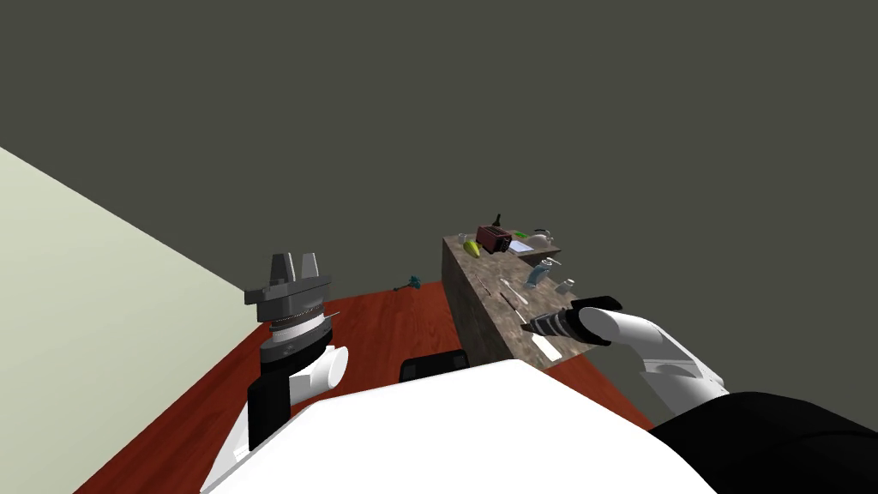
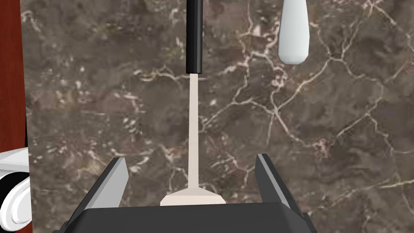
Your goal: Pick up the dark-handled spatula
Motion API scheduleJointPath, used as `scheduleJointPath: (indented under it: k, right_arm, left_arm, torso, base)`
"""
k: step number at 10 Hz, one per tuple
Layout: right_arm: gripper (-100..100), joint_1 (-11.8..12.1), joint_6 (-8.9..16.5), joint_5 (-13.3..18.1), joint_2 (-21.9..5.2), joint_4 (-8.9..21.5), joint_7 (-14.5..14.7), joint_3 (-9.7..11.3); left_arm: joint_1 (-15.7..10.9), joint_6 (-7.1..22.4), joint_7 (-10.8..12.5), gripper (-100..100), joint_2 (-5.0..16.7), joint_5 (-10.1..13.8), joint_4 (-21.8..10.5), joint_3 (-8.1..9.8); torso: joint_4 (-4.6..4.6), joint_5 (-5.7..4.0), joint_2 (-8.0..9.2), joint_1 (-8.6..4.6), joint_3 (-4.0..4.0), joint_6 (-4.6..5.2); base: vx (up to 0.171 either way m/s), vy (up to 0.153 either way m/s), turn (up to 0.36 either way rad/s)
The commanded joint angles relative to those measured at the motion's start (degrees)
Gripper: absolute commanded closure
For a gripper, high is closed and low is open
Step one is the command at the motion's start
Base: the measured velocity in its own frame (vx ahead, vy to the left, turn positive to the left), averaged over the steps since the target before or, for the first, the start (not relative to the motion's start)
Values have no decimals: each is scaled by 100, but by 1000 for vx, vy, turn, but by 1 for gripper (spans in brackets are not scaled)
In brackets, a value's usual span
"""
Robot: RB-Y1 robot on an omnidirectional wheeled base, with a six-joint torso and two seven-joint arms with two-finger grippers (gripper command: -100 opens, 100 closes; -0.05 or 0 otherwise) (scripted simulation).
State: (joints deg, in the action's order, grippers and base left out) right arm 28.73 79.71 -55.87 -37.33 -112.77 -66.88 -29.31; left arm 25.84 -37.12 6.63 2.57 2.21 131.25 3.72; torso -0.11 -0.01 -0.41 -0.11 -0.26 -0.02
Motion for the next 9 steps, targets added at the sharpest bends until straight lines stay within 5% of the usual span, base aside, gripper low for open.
scheduleJointPath:
  k: [1,3,4,5,8,9]
  right_arm:
    - [-100,25,185,-92,-84,74,-142,-16]
    - [-100,22,189,-96,-93,113,-145,-3]
    - [0,24,209,-101,-97,116,-161,-4]
    - [-100,-21,92,-24,-31,282,-52,60]
    - [-100,-84,-13,51,26,463,48,126]
    - [100,-87,-27,57,31,473,60,131]
  left_arm:
    - [0,0,0,0,0,0,0,0]
    - [0,0,0,0,0,0,0,0]
    - [-1,0,0,0,0,0,0,0]
    - [-1,0,0,0,0,0,0,0]
    - [-1,0,0,0,0,0,0,0]
    - [-1,0,0,0,0,0,0,0]
  torso:
    - [0,0,0,0,0,0]
    - [3,1,14,5,8,0]
    - [6,1,29,5,16,0]
    - [8,1,39,4,22,0]
    - [9,2,40,10,23,0]
    - [9,2,42,7,24,1]
  base:
    - [100,0,-23]
    - [49,6,-11]
    - [6,1,1]
    - [11,10,18]
    - [12,15,17]
    - [0,0,0]
